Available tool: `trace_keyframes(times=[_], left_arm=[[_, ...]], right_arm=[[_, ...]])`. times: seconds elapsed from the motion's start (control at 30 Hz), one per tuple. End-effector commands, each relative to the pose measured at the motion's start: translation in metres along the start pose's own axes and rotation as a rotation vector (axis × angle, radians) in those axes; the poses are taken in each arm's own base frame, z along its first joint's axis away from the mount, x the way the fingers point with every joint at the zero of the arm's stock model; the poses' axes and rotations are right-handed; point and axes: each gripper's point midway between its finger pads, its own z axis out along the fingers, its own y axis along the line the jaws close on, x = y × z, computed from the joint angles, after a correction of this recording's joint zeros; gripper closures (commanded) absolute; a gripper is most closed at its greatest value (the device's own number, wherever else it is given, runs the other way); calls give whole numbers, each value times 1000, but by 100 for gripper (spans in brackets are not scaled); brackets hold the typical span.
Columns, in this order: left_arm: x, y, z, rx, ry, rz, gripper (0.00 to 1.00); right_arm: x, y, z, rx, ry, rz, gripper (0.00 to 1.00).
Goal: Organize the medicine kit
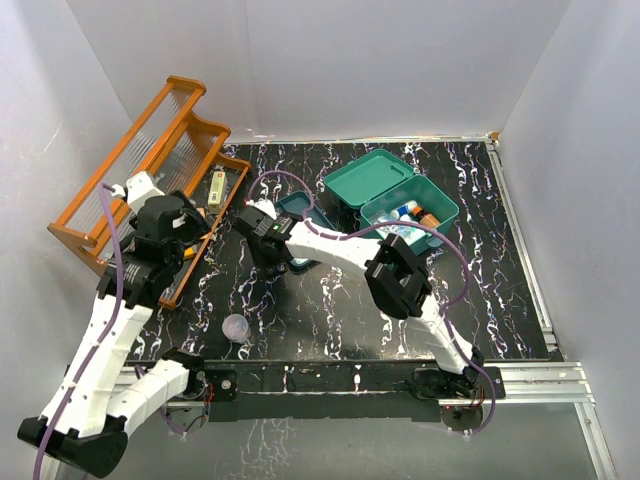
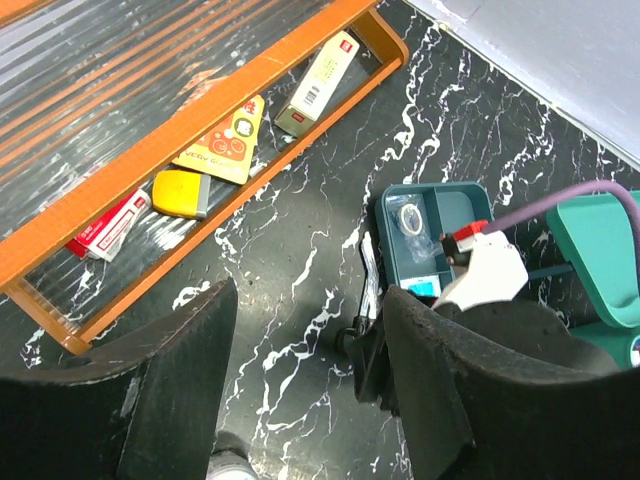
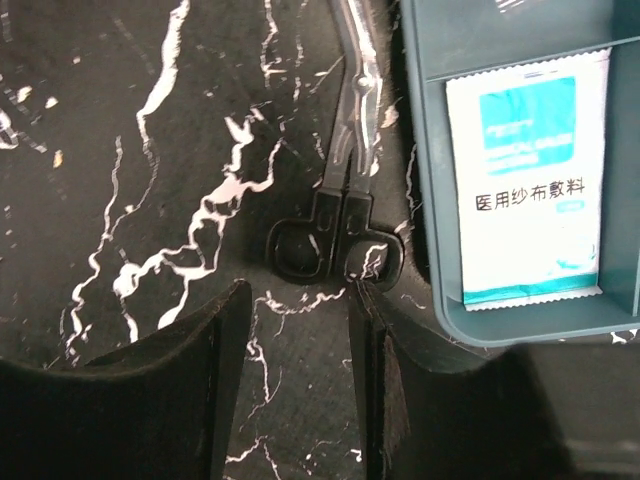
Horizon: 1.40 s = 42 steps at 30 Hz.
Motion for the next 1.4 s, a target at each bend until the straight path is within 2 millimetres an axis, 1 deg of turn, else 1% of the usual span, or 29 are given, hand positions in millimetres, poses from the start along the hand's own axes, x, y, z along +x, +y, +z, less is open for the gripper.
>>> trace_keyframes(times=[0.0,0.1,0.17,0.27,0.53,0.63,0.7,0.83,0.97,1.17,1.27,1.3,1.37], left_arm=[[8,1,-5,43,12,24,41],[11,-1,-5,56,25,30,41],[12,-2,-4,62,33,36,41],[14,-5,-2,72,41,37,41],[13,-8,2,65,45,50,41],[13,-9,5,60,43,56,41],[13,-10,6,59,45,56,41],[13,-13,9,63,50,55,41],[15,-15,12,66,59,59,41],[16,-17,14,67,63,60,41],[15,-18,14,68,62,58,41],[15,-19,14,69,63,58,41],[15,-19,14,69,64,57,41]], right_arm=[[-17,-9,-1,74,-50,68,58],[-23,-10,5,90,-75,86,59],[-27,-10,10,105,-91,100,64],[-31,-12,15,126,-106,125,66],[-32,-25,31,168,-103,140,66],[-27,-28,34,170,-86,129,64],[-19,-27,40,157,-55,116,63],[-6,-26,49,139,-6,100,63],[1,-27,54,133,16,84,65],[8,-25,59,109,45,58,73],[11,-28,60,115,56,46,85],[12,-29,59,118,55,41,87],[7,-28,56,117,40,30,89]])
